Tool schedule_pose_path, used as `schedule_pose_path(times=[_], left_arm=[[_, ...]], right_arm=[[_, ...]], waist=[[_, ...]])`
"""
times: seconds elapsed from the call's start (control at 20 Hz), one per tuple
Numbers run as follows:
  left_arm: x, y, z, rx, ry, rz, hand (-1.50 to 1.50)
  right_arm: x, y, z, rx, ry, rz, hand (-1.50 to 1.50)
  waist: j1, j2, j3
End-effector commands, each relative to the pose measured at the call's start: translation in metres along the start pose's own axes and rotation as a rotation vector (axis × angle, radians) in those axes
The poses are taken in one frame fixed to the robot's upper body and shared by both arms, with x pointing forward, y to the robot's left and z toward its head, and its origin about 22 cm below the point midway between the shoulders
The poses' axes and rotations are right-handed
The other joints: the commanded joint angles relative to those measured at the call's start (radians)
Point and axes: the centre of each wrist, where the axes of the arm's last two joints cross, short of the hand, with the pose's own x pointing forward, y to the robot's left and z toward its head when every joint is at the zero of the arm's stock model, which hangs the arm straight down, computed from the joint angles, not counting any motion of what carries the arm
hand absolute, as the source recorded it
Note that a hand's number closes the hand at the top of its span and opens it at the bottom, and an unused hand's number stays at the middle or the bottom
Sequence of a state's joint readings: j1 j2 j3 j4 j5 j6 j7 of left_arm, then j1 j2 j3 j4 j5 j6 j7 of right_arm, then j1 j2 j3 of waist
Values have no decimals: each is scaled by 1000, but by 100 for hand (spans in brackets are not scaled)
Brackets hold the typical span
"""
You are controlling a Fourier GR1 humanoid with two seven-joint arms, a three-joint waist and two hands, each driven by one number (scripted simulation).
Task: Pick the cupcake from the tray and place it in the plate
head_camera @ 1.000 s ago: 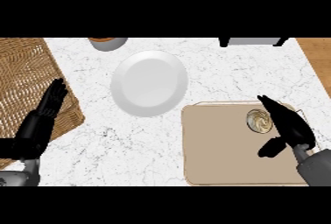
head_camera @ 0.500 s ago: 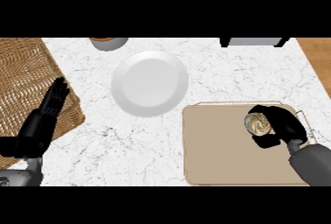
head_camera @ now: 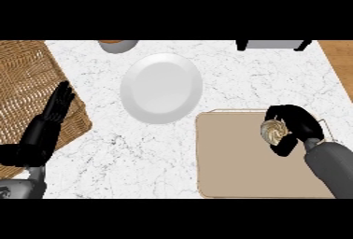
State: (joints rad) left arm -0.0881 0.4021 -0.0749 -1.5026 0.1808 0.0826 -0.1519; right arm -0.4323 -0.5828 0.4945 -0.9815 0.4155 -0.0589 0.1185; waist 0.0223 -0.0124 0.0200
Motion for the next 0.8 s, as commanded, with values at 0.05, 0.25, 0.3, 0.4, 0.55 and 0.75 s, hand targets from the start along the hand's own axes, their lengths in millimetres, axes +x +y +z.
schedule_pose_path(times=[0.05,0.25,0.3,0.4,0.55,0.75], left_arm=[[-27,-9,11,-32,183,34,0],[-32,-16,12,-20,183,33,0],[-39,-5,23,-18,183,43,0],[-37,-21,26,-11,190,33,0],[-43,-14,20,7,198,32,0],[-39,-4,26,7,210,44,0]], right_arm=[[-9,-8,-20,-53,-62,-11,150],[1,-37,-28,-216,-150,42,150],[3,-30,-30,-248,-163,0,150],[16,-41,-35,-250,-218,-23,150],[24,-38,-31,-291,-278,-12,150],[54,-72,-30,-366,-350,-13,150]], waist=[[13,28,-17],[-5,23,-18],[2,24,-19],[-2,20,-19],[-27,17,-20],[-28,12,-21]])
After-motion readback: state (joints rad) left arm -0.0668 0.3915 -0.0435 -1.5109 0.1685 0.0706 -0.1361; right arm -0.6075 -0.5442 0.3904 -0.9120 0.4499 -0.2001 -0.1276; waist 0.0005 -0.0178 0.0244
